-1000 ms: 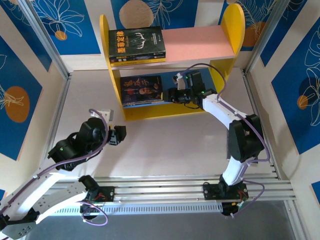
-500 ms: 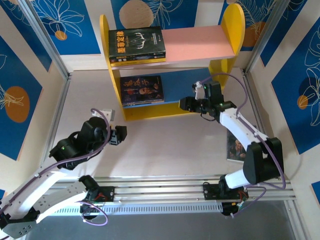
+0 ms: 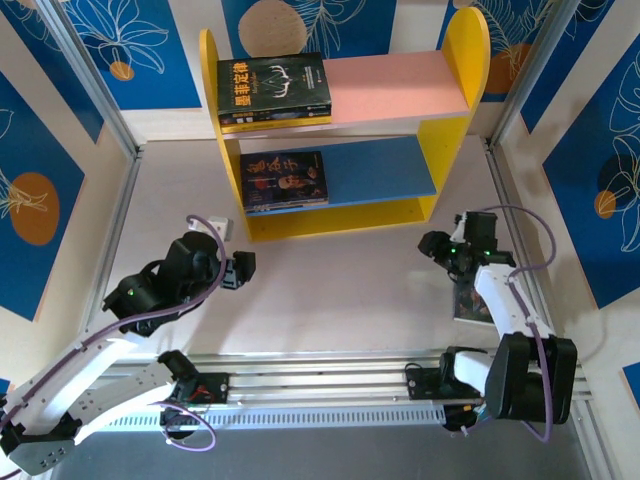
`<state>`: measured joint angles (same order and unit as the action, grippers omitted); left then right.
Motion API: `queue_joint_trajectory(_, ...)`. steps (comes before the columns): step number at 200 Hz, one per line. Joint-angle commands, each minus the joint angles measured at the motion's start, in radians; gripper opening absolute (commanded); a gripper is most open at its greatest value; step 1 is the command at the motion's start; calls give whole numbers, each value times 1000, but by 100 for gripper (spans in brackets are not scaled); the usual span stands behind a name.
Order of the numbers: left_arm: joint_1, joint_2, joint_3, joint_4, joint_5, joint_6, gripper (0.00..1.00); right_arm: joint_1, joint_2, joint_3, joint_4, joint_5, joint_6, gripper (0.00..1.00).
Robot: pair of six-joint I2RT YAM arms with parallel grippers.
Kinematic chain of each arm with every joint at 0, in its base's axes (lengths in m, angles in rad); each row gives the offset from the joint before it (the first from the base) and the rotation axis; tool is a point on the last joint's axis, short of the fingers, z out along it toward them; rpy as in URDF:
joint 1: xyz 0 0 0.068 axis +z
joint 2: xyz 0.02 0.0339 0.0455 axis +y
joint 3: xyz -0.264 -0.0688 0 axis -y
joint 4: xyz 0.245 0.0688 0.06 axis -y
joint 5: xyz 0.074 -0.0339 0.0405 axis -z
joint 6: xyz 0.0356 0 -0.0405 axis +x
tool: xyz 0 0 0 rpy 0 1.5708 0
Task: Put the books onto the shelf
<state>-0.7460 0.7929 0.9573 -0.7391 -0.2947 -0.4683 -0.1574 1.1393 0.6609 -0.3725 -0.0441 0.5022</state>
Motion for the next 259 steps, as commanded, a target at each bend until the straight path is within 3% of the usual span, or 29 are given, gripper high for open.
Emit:
queue_joint_trajectory(1,18,-18,3,27,11,10,66,-99,1,-22,-16,-31,28,59)
queue_joint_trajectory(31,18,-24,5,18,10,7,66,-201,39,-15,-44,4,17,69)
queue_joint_trajectory(89,19,-26,-9,37,22,5,66,-284,251,9,-12,-16,-3,70)
queue_joint_trajectory(158,21,-18,-11,48,29,1,67,-207,390,105,-73,-75,-31,70)
queue_joint_trajectory(180,21,-19,-12,49,29,0,67,-203,409,111,-60,-144,-27,70)
queue_joint_trajectory(218,23,-21,-14,52,32,-2,67,-166,425,137,-90,-144,-33,69)
queue_joint_trajectory(242,23,-22,-14,54,34,-2,67,-85,431,154,-136,-52,-36,69)
queue_joint_trajectory(259,22,-21,-14,56,37,-3,66,-57,439,145,-123,-85,-27,69)
